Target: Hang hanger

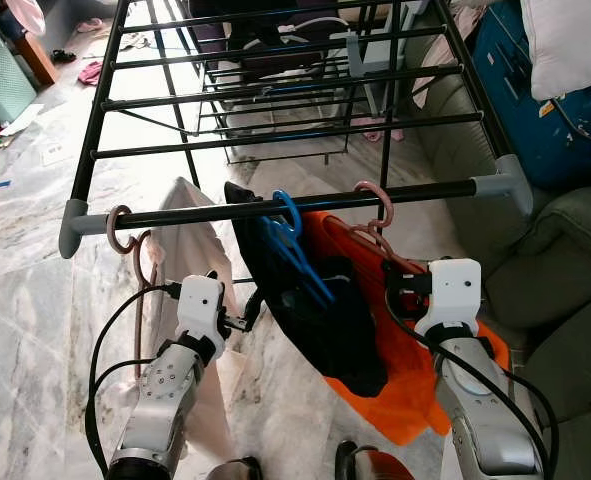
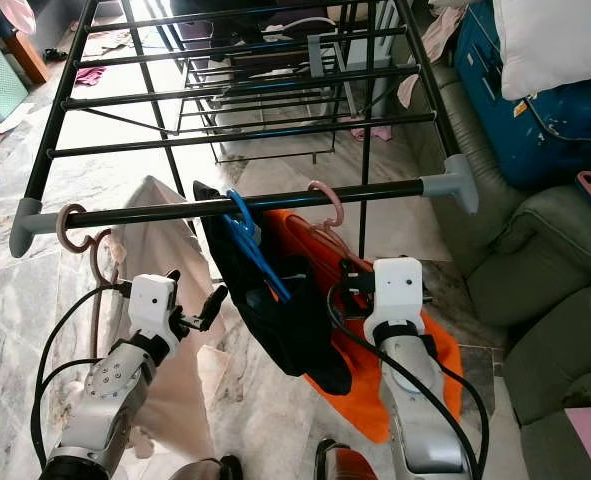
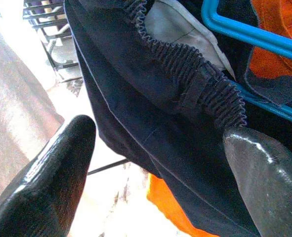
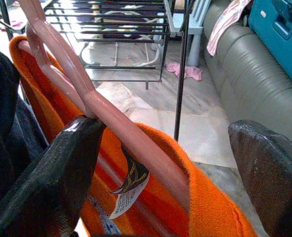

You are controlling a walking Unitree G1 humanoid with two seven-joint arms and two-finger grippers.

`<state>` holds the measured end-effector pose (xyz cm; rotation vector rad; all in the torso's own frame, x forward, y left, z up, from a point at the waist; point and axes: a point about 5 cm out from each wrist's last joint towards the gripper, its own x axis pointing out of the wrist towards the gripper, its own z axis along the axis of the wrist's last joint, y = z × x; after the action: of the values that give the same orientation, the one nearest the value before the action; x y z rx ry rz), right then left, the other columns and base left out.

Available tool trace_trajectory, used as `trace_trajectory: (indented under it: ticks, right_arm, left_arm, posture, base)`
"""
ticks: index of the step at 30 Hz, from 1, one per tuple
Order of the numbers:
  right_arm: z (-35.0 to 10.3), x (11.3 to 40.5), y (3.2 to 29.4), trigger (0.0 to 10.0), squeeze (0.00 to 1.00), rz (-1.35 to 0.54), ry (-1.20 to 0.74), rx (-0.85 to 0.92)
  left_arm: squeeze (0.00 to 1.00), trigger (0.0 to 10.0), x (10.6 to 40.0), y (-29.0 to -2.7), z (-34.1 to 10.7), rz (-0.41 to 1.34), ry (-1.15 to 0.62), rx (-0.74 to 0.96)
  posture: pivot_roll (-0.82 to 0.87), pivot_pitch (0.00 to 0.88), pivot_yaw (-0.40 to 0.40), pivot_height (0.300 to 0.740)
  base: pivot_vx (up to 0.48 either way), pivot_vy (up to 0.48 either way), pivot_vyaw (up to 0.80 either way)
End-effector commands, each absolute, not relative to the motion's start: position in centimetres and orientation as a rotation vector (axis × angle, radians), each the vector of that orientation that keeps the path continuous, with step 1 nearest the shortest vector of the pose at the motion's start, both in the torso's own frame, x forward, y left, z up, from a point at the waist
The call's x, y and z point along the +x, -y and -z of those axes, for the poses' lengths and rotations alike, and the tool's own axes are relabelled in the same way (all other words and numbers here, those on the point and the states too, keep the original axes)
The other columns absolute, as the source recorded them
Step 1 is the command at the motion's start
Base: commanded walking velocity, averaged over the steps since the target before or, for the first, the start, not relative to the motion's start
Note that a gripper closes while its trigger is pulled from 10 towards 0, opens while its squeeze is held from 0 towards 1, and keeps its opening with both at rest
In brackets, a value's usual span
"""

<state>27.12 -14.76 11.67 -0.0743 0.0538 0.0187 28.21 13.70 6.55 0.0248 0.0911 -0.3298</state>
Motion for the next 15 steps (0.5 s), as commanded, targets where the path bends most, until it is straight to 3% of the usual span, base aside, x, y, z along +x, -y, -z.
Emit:
trace_trajectory:
  ticks: [1, 11, 15]
  right_arm:
    - [-11.77, 27.25, 14.93, 10.0, 0.0, 0.005, -0.052, -0.034]
    - [-11.84, 27.97, 15.36, 10.0, 0.0, 0.104, -0.015, 0.125]
    - [-11.44, 27.87, 15.76, 10.0, 0.0, 0.126, -0.001, 0.101]
  left_arm:
    - [0.0, 10.0, 27.84, -14.17, -5.96, 0.324, -0.124, 0.021]
    - [0.0, 10.0, 28.25, -14.62, -6.2, 0.332, -0.125, 0.025]
    - [0.0, 10.0, 28.53, -14.55, -6.41, 0.336, -0.121, 0.026]
  posture:
    - [-0.1, 0.198, 0.067, 0.74]
    - [-0.1, 0.186, 0.095, 0.74]
    - [-0.1, 0.182, 0.099, 0.74]
  base:
    - [0.0, 0.0, 0.0]
    - [0.0, 0.0, 0.0]
    - [0.0, 0.0, 0.0]
